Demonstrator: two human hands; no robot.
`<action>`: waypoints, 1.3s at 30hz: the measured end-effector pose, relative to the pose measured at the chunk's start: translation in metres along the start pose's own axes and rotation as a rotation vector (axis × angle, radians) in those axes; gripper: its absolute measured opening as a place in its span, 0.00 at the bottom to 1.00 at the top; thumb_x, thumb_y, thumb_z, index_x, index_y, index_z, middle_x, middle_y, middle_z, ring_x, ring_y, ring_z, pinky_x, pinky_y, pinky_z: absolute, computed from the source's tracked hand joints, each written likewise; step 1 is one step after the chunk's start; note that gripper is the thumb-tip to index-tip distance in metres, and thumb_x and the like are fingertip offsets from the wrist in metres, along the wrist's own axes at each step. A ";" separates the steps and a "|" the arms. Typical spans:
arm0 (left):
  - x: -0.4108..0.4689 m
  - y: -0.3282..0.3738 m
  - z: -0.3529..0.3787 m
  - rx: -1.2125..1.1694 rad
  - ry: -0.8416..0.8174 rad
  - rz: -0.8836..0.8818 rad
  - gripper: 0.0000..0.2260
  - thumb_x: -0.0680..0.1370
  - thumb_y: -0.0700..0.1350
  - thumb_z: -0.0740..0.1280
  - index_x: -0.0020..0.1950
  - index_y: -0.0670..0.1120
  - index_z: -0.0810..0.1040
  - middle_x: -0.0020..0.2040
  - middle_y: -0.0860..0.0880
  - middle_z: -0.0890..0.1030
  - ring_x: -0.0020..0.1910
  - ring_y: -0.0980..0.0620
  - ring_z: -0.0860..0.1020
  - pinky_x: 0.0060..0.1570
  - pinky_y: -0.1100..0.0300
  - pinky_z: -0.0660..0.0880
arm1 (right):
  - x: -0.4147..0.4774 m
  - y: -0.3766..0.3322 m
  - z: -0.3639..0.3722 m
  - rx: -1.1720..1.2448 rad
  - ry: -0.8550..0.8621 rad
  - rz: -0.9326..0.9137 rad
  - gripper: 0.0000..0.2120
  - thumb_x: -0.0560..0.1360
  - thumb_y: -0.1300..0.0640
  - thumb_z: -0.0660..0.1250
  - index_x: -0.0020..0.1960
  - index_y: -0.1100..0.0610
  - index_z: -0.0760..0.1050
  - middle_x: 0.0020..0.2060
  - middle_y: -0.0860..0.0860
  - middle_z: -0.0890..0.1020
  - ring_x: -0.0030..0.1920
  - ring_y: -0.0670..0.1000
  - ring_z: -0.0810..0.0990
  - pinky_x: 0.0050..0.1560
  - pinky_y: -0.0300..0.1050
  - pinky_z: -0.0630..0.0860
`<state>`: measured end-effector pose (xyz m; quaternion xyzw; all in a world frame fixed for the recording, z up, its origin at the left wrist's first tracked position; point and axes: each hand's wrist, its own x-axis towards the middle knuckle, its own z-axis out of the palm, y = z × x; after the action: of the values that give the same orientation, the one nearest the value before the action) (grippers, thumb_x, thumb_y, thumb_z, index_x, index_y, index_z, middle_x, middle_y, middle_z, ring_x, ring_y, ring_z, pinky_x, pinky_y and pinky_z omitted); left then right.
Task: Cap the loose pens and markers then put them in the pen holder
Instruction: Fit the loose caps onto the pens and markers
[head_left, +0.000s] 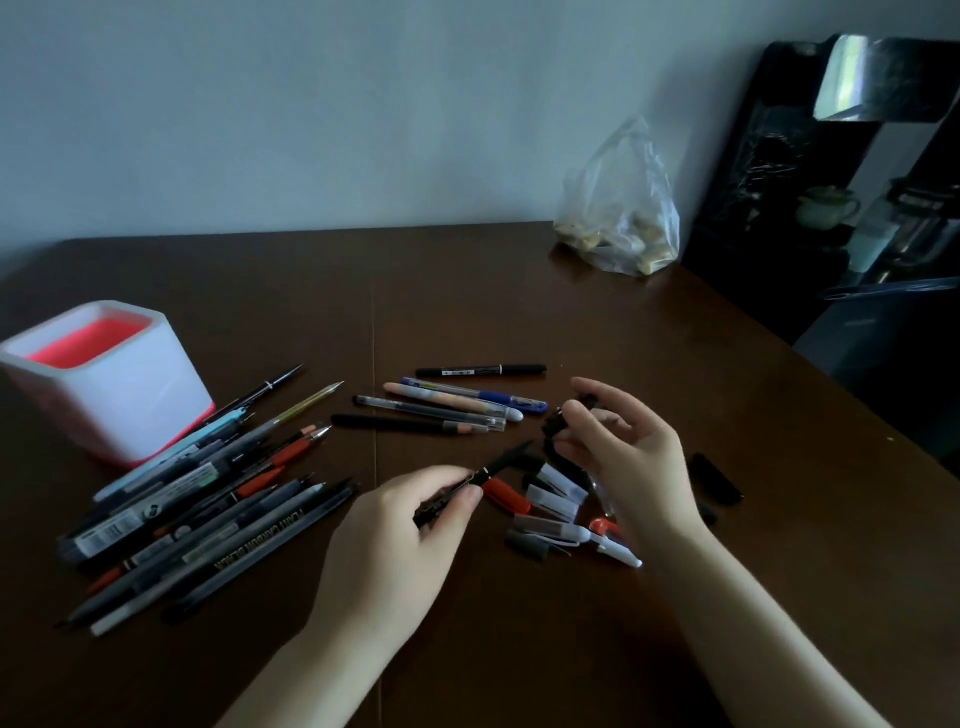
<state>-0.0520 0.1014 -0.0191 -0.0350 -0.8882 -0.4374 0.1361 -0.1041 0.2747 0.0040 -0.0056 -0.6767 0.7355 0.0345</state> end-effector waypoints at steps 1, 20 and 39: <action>0.000 -0.002 -0.001 -0.009 0.008 -0.005 0.11 0.74 0.49 0.65 0.56 0.53 0.79 0.49 0.59 0.81 0.48 0.61 0.79 0.45 0.73 0.75 | -0.001 0.002 0.004 0.041 0.008 -0.011 0.10 0.72 0.62 0.67 0.48 0.49 0.78 0.32 0.49 0.83 0.37 0.46 0.83 0.39 0.35 0.80; 0.001 -0.001 -0.009 0.066 0.065 0.083 0.11 0.75 0.48 0.66 0.56 0.51 0.80 0.47 0.59 0.80 0.45 0.60 0.80 0.42 0.62 0.79 | -0.009 0.007 0.013 -0.024 0.024 -0.165 0.13 0.65 0.54 0.68 0.49 0.44 0.77 0.35 0.46 0.84 0.41 0.47 0.84 0.45 0.38 0.80; -0.002 0.002 -0.015 0.087 0.050 0.201 0.17 0.74 0.55 0.58 0.54 0.49 0.81 0.42 0.56 0.83 0.40 0.59 0.80 0.35 0.63 0.78 | -0.023 0.009 0.019 -0.008 -0.196 -0.102 0.13 0.63 0.57 0.68 0.47 0.54 0.80 0.41 0.51 0.86 0.43 0.49 0.85 0.40 0.36 0.79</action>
<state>-0.0464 0.0906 -0.0093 -0.1069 -0.8946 -0.3836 0.2026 -0.0823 0.2541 -0.0041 0.1007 -0.6791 0.7271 0.0056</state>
